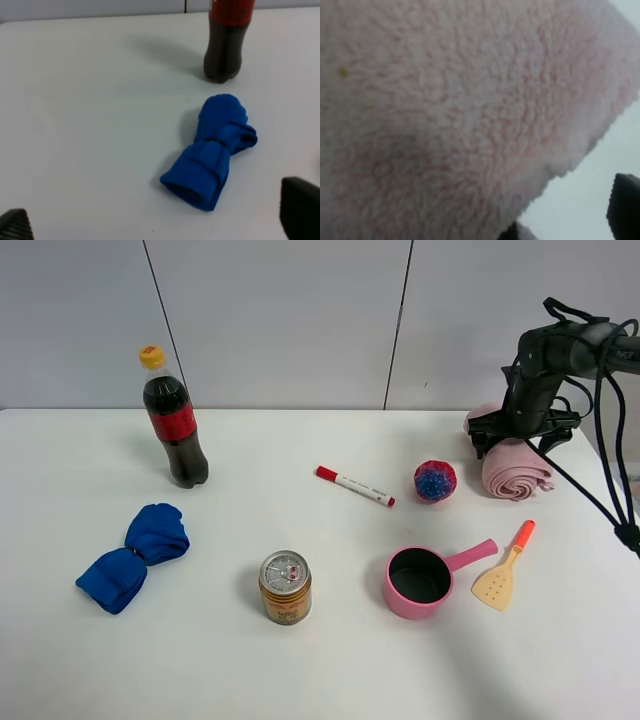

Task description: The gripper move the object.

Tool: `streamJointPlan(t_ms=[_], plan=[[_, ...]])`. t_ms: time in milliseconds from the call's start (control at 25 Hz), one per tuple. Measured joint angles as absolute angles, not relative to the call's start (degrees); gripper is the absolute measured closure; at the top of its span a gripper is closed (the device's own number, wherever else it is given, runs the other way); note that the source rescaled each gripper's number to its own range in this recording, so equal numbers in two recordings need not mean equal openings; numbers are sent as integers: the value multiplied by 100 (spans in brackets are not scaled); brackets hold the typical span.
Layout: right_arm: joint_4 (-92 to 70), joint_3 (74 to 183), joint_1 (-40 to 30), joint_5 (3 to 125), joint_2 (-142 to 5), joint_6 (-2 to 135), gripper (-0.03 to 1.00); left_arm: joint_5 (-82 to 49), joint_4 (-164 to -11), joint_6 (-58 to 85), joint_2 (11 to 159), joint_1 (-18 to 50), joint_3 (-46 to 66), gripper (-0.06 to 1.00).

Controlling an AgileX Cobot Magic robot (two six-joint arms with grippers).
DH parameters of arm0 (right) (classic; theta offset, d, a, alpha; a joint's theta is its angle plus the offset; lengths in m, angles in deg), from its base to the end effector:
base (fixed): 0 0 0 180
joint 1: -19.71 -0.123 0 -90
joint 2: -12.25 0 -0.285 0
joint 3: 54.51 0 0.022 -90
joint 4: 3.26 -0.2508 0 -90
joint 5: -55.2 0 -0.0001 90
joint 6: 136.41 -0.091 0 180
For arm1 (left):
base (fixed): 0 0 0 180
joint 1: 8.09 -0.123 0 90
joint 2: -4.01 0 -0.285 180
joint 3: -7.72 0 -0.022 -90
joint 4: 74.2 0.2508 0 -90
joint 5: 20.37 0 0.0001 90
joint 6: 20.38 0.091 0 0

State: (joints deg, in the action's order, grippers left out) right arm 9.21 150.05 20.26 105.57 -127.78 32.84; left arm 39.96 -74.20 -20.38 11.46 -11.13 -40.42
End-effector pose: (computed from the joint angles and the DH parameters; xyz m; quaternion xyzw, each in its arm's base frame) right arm 0.4770 -0.0197 0.1313 0.0390 0.9875 -0.0803 0.1302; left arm -0.0063 -0.0003 0.2800 -0.0225 0.8474 0.0141 0.5303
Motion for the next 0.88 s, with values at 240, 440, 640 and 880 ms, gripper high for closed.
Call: streamJointPlan(t_ms=[240, 440, 640, 880], plan=[[992, 15005, 2026, 10556, -12778, 3284, -3, 3996, -7420, -2038, 1146, -1113, -4042, -6], [793, 15113, 1986, 10548, -12778, 3284, -3, 3996, -7420, -2038, 1146, -1113, -4042, -6], [528, 15518, 1788, 10894, -12735, 3489, -3, 3996, -7420, -2038, 1146, -1113, -4042, -6], [493, 16179, 1661, 11990, -12319, 3889, -3, 3996, -7420, -2038, 1146, -1113, -4042, -6]])
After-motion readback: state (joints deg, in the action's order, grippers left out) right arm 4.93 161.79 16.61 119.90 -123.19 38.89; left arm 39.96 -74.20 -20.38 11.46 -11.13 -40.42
